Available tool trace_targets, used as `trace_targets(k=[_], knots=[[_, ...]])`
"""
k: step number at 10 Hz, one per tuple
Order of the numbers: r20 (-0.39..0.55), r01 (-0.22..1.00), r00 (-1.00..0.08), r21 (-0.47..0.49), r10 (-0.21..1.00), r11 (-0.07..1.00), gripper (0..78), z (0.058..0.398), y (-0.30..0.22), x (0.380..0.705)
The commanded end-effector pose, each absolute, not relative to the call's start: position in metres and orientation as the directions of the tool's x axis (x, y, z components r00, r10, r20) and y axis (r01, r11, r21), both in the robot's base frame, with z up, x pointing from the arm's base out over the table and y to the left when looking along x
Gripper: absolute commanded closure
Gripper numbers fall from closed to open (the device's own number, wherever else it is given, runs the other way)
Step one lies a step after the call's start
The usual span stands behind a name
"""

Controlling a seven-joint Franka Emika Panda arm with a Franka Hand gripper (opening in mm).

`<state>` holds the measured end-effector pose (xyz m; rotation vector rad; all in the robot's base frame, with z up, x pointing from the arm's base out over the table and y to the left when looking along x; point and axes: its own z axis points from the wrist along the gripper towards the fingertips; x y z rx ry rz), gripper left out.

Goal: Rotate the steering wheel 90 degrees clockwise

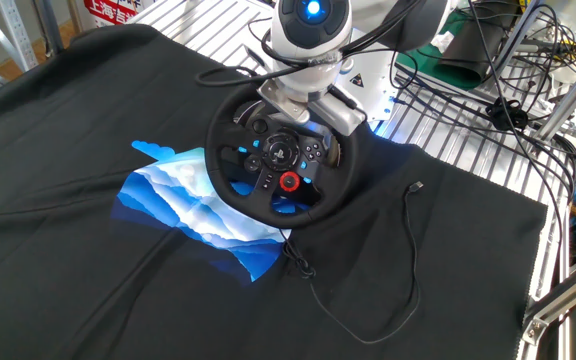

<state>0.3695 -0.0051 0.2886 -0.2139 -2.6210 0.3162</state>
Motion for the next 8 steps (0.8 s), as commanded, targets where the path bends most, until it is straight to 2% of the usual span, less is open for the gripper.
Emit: trace_targets(k=[1, 8], knots=[[0.472, 0.064, -0.865, -0.226, 0.167, 0.972, 76.4, 0.290, 0.001, 0.370], [0.458, 0.129, -0.859, -0.240, 0.229, 0.962, 76.4, 0.277, 0.042, 0.374]])
